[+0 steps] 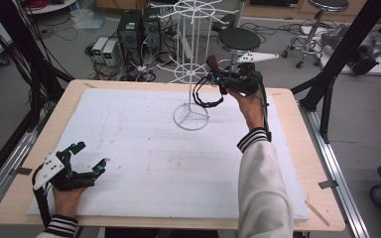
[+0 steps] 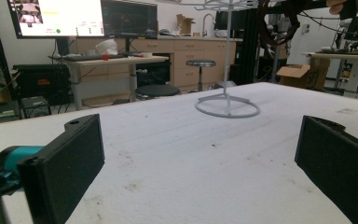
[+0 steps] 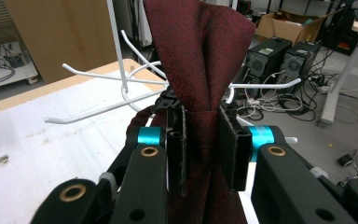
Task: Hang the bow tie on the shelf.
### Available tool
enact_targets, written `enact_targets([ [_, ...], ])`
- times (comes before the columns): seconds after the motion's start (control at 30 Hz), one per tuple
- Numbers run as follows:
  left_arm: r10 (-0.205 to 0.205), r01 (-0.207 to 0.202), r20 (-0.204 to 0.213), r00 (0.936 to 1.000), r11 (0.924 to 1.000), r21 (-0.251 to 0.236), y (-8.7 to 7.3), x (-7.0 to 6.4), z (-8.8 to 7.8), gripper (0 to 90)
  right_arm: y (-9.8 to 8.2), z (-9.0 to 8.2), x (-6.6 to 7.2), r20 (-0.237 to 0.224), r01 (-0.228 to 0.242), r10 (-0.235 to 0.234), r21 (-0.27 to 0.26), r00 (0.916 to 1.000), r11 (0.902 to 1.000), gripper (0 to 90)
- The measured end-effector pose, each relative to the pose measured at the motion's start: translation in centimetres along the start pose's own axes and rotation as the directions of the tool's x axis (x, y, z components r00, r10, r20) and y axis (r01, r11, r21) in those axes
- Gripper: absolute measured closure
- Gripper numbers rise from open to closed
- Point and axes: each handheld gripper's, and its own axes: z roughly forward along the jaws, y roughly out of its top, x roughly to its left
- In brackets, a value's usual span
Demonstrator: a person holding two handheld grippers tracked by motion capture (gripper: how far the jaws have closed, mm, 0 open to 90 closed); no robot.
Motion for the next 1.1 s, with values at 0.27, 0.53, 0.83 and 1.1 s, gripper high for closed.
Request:
enact_targets([
  [0.27,0.002,-0.002,0.0,1.0,1.0,-0.001,0.0,0.0,0.0,1.7,0.2,0.1,0.3,0.032,0.013,-0.013,0.004,0.9994,0.9999,59.3],
  [0.53,0.002,-0.002,0.0,1.0,1.0,0.0,0.0,0.0,0.0,1.8,0.3,-0.4,0.7,0.132,-0.012,0.017,-0.04,0.9912,0.9991,12.8],
  [0.83,0.002,-0.002,0.0,1.0,1.0,0.001,0.0,0.0,0.0,1.7,0.1,-3.1,1.9,0.148,0.007,0.002,-0.059,0.989,0.9982,0.6],
  [1.1,0.002,-0.002,-0.002,1.0,1.0,-0.003,0.0,0.0,0.0,1.7,-1.7,-5.3,2.9,0.152,0.004,0.008,-0.077,0.9883,0.997,0.6],
])
